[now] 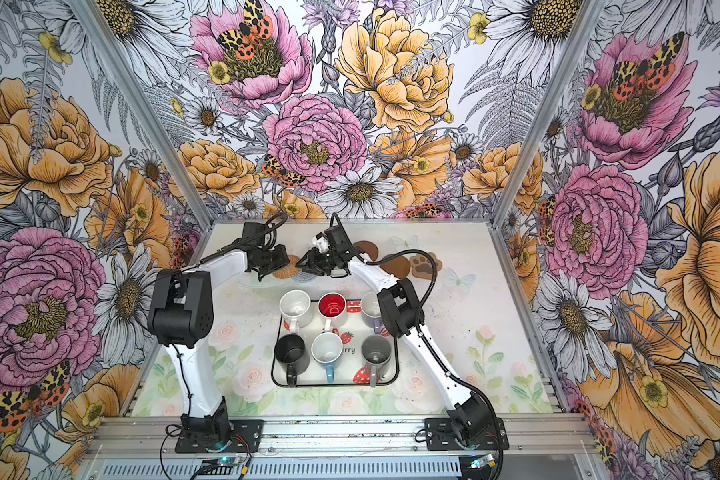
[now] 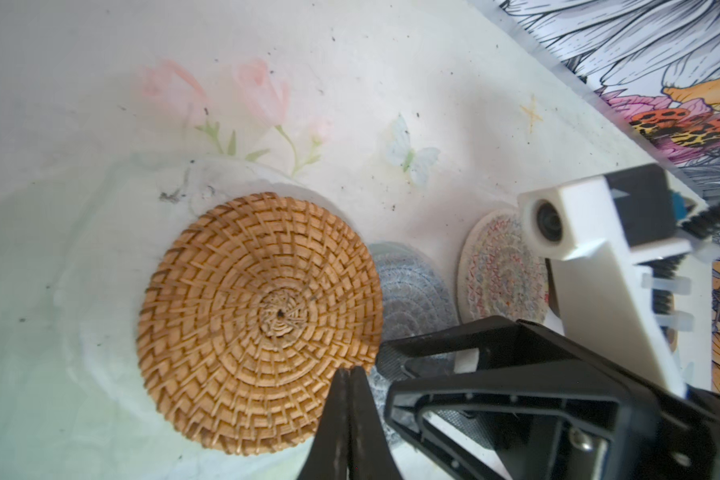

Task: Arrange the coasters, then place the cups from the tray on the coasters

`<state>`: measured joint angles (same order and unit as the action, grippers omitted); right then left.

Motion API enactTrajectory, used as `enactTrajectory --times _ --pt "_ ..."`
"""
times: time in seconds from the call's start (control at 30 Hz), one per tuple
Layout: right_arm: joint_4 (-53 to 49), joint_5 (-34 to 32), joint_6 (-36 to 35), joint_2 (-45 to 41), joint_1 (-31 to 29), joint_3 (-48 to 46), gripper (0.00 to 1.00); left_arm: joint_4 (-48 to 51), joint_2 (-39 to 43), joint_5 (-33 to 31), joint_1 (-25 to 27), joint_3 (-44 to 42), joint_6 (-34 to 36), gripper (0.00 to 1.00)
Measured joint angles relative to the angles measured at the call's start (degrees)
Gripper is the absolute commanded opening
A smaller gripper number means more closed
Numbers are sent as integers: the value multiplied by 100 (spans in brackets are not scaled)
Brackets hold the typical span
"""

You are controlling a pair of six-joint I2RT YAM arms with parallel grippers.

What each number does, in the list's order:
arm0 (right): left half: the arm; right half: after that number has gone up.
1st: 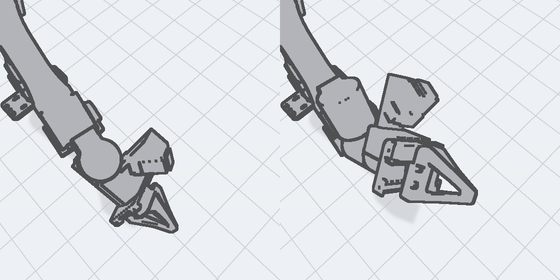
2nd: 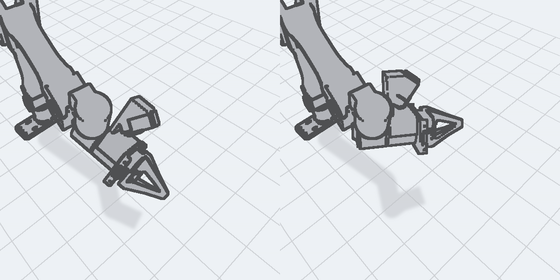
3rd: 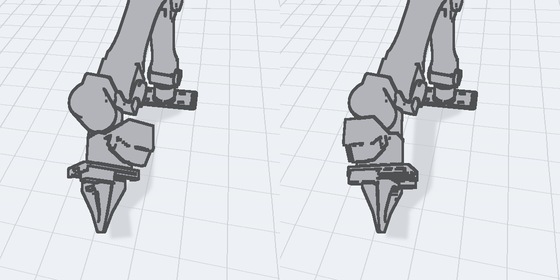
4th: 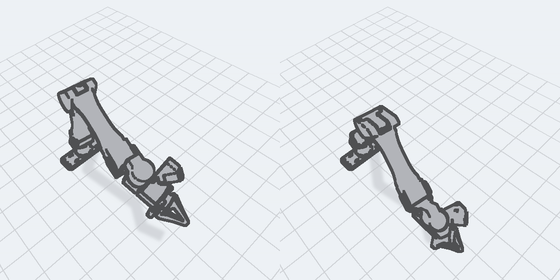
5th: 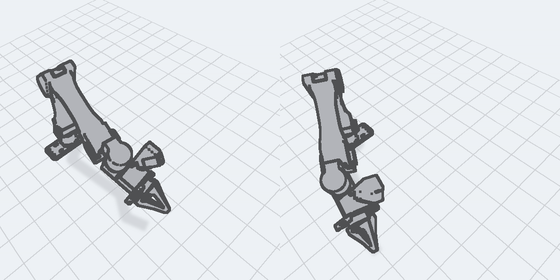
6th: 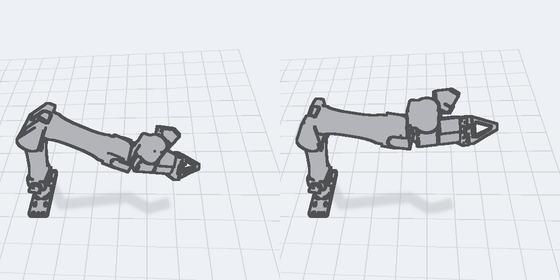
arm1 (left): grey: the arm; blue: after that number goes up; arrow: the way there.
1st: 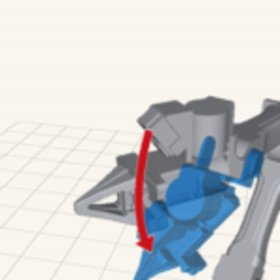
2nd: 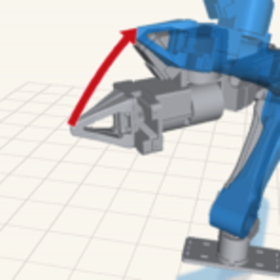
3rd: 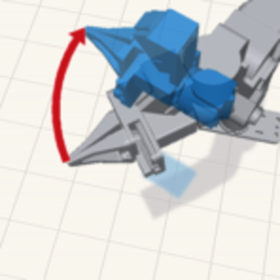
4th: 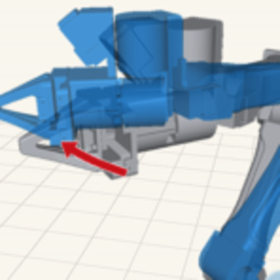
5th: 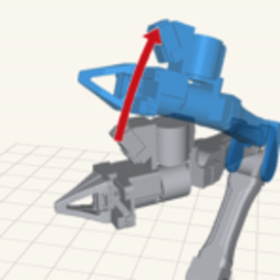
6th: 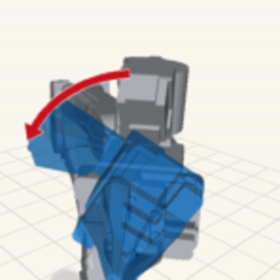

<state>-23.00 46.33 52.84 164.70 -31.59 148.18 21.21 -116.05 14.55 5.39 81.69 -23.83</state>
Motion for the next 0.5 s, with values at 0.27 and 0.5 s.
enactTrajectory --times 0.27,0.5 --pt "-507 -168 -479 -330 170 -153 41 44 0 -44 -66 -35 15 0" --pt "-968 -446 -1001 -715 256 -179 32 42 -125 -35 -81 -22 17 0"
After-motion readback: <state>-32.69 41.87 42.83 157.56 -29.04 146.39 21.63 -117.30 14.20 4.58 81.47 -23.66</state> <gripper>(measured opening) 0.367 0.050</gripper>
